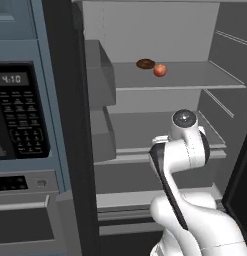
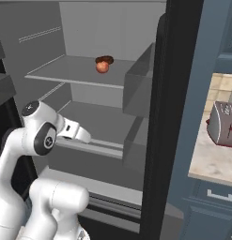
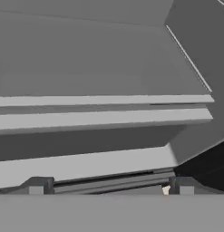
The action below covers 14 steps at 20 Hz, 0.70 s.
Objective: Pick up each peach from the fridge and place one peach on each plate on the dining counter.
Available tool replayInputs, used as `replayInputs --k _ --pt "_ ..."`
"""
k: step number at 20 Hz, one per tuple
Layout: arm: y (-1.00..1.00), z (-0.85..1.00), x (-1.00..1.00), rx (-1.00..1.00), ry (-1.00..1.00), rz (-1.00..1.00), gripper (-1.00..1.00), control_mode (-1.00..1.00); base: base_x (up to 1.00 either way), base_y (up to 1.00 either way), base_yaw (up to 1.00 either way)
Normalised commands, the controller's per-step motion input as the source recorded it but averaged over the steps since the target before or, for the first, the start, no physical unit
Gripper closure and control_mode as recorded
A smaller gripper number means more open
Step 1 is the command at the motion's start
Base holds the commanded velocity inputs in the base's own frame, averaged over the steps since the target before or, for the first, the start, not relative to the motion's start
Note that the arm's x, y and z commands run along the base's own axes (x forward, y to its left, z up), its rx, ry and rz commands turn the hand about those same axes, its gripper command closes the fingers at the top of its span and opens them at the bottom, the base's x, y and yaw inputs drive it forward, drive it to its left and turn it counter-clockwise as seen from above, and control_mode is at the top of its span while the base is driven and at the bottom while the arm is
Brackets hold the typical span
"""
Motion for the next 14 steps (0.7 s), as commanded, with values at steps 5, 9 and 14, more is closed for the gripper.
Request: replayInputs --k 5,9,14 --pt "-0.01 0.85 -0.01 -0.09 0.0 0.13 -1.0 -1.0 0.0 0.0 0.0" --pt "-0.13 0.84 0.0 -0.01 0.0 0.15 -1.0 -1.0 0.0 0.0 0.0" --pt "-0.1 0.8 0.0 0.0 0.0 0.12 -1.0 -1.0 0.0 0.0 0.0"
